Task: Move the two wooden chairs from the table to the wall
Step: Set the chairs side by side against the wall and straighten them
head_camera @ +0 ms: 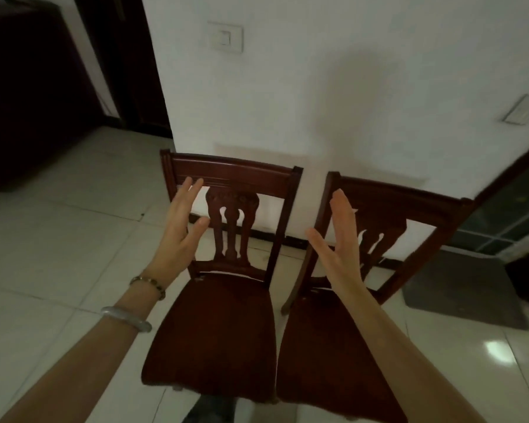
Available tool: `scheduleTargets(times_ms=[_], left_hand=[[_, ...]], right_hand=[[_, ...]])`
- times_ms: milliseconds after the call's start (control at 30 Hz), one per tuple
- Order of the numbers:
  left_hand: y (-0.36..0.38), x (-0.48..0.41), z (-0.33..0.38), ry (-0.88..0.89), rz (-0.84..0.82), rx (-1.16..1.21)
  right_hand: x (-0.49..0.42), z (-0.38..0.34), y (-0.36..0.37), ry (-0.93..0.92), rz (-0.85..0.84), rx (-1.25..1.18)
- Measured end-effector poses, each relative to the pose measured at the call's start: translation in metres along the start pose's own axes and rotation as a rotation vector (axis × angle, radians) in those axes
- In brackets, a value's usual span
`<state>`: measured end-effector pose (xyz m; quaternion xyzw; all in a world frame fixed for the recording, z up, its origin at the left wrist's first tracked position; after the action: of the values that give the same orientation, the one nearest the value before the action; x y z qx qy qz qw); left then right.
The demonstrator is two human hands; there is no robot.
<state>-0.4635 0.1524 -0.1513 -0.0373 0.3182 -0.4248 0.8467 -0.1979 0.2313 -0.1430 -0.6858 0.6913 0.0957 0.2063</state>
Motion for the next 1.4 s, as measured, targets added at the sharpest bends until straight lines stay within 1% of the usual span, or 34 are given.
scheduleTargets(times_ms=[67,133,200,233,300,400,467,533,633,733,900,1000,1100,1267,1400], left_hand=[[0.001,-0.014,-0.015,0.008,-0.019,-0.048],[0.002,-0.036,-0.033,0.086,-0.041,-0.207],[0.009,-0.066,-0.049,0.287,-0.054,-0.468],[0.017,-0.08,-0.057,0.382,-0.081,-0.589],[0.032,-0.112,-0.081,0.522,-0.152,-0.756],[0.06,-0.144,-0.134,0.636,-0.331,-0.946],[0.076,-0.157,-0.168,0.691,-0.434,-1.054],[0.093,-0.169,-0.201,0.742,-0.506,-1.11],[0.108,-0.183,-0.234,0.798,-0.62,-1.211],[0.115,-0.193,-0.252,0.839,-0.674,-1.249],[0.117,-0.195,-0.252,0.875,-0.688,-1.177],[0.13,-0.204,-0.252,0.911,-0.672,-1.178],[0.153,-0.22,-0.248,0.963,-0.634,-1.146],[0.187,-0.243,-0.245,0.973,-0.638,-1.198],[0.2,-0.247,-0.25,1.006,-0.624,-1.161]], right_hand=[[-0.016,0.016,0.013,-0.021,-0.012,0.066],[-0.033,0.028,0.034,-0.079,-0.059,0.171],[-0.056,0.04,0.061,-0.192,-0.122,0.339],[-0.068,0.046,0.075,-0.272,-0.148,0.461],[-0.096,0.061,0.105,-0.429,-0.175,0.723],[-0.132,0.096,0.146,-0.574,-0.276,1.033],[-0.143,0.126,0.17,-0.623,-0.367,1.174],[-0.151,0.159,0.189,-0.67,-0.427,1.287],[-0.158,0.189,0.2,-0.756,-0.506,1.435],[-0.162,0.2,0.203,-0.798,-0.531,1.51],[-0.165,0.205,0.203,-0.876,-0.553,1.528],[-0.174,0.212,0.196,-0.852,-0.582,1.568],[-0.193,0.219,0.185,-0.822,-0.561,1.609],[-0.217,0.226,0.167,-0.761,-0.569,1.671],[-0.223,0.233,0.166,-0.796,-0.572,1.667]])
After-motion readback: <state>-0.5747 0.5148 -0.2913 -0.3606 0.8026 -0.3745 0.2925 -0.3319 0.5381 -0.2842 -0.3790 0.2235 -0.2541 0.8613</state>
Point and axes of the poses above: each hand's wrist, its own x-axis away from the middle knuckle, its own y-axis out of the palm, z = x × y, the point moved 8 cm from there along -x, towards the middle knuckle, and after that the axes turned 13 degrees about z, right-handed, at the moved point
